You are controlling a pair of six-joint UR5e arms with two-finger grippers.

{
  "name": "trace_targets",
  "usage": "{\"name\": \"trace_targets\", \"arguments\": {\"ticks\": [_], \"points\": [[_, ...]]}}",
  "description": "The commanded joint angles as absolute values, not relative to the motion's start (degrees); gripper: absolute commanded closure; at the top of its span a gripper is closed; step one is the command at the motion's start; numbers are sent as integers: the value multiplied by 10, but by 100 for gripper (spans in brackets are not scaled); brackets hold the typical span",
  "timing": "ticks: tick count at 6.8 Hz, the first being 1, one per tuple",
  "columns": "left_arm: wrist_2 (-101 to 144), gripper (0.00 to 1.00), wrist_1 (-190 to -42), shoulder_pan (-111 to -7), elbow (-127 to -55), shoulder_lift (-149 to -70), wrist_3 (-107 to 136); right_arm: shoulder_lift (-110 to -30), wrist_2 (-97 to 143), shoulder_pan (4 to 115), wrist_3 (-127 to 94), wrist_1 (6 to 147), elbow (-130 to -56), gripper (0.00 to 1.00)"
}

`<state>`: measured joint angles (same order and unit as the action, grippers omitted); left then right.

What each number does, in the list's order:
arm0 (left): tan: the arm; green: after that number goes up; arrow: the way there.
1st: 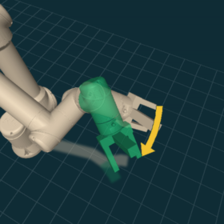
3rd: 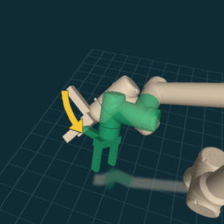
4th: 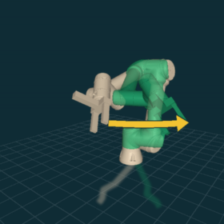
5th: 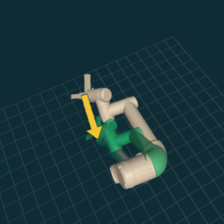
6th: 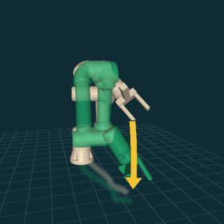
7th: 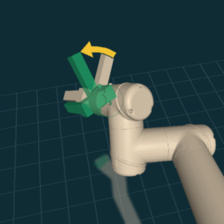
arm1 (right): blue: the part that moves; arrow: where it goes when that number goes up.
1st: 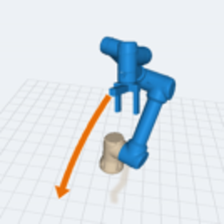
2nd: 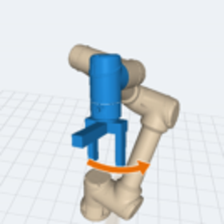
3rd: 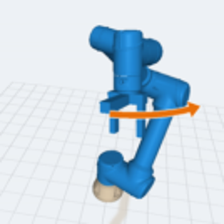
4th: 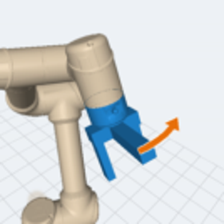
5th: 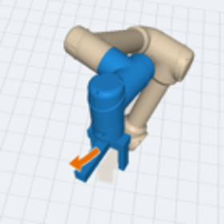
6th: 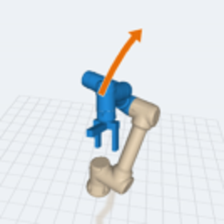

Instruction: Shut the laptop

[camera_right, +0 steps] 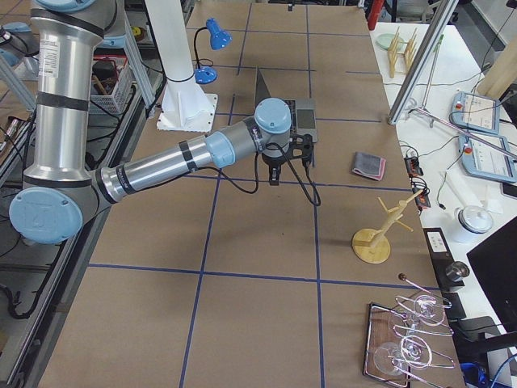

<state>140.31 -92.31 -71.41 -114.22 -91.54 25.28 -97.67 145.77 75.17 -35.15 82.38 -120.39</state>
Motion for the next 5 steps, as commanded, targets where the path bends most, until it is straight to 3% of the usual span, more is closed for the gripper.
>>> {"name": "trace_targets", "arguments": {"ticks": [1,2,3,5], "points": [[1400,20,-1032,-643,-1152,-910,408,-976,1447,662,-524,716,-1214,55],[1400,51,-1076,-608,-1152,-910,476,-975,1413,614,-560,681,-1215,69],[1399,71,-1109,-566,-1151,-911,526,-975,1394,573,-599,656,-1216,80],[1395,88,-1148,-488,-1150,-922,597,-974,1313,479,-690,594,-1217,92]]}}
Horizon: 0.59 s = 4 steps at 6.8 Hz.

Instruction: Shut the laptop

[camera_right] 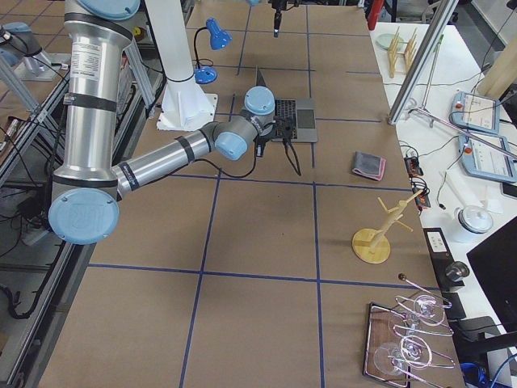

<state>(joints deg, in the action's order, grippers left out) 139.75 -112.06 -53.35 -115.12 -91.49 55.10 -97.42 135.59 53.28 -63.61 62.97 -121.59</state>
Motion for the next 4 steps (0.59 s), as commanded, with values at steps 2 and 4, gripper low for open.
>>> {"name": "trace_targets", "arguments": {"ticks": [2,4], "points": [[1396,96,-1178,-445,-1151,-941,633,-974,1303,433,-707,575,-1230,96],[1384,96,-1186,-360,-1144,-1010,706,-969,1264,370,-740,575,-1256,96]]}}
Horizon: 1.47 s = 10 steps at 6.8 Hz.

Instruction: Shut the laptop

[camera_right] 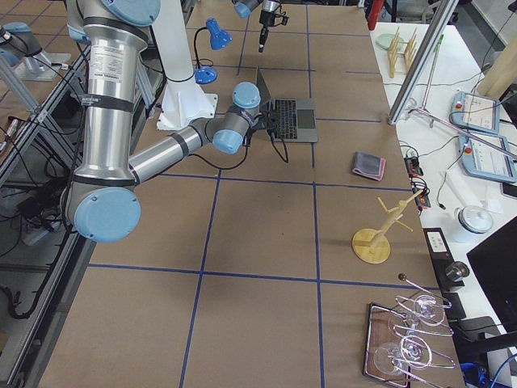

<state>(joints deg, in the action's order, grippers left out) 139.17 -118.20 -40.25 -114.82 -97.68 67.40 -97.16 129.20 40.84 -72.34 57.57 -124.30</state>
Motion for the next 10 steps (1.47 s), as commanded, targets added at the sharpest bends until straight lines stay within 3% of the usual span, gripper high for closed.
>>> {"name": "trace_targets", "arguments": {"ticks": [1,5,10], "points": [[1354,96,-1188,-319,-1143,-1021,708,-961,1252,347,-741,575,-1258,96],[1320,99,-1185,-309,-1136,-1090,759,-925,1238,315,-780,575,-1270,95],[1252,100,-1186,-287,-1143,-1098,812,-872,1166,274,-845,577,-1271,97]]}}
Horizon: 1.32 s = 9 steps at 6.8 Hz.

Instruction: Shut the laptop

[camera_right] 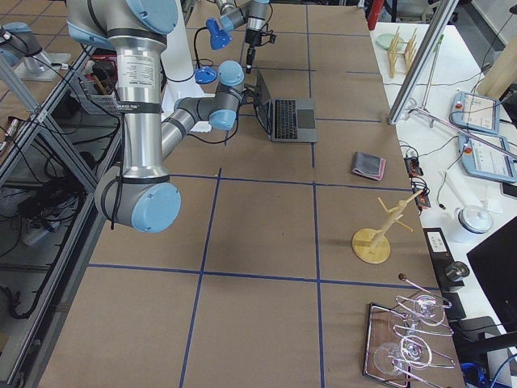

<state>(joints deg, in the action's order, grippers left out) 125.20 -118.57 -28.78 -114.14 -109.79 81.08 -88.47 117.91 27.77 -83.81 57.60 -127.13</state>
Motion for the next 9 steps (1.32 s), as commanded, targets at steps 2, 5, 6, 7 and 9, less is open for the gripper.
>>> {"name": "trace_targets", "arguments": {"ticks": [2,5,6,7,9], "points": [[1254,100,-1185,-287,-1143,-1097,812,-866,1130,274,-853,582,-1267,98],[1254,100,-1185,-287,-1143,-1098,812,-857,1072,249,-865,583,-1249,99],[1254,100,-1184,-287,-1143,-1097,812,-842,1071,246,-866,588,-1244,99],[1254,100,-1181,-290,-1141,-1097,811,-819,1071,248,-866,610,-1244,99],[1253,100,-1180,-304,-1138,-1098,812,-795,1071,259,-865,641,-1242,99]]}}
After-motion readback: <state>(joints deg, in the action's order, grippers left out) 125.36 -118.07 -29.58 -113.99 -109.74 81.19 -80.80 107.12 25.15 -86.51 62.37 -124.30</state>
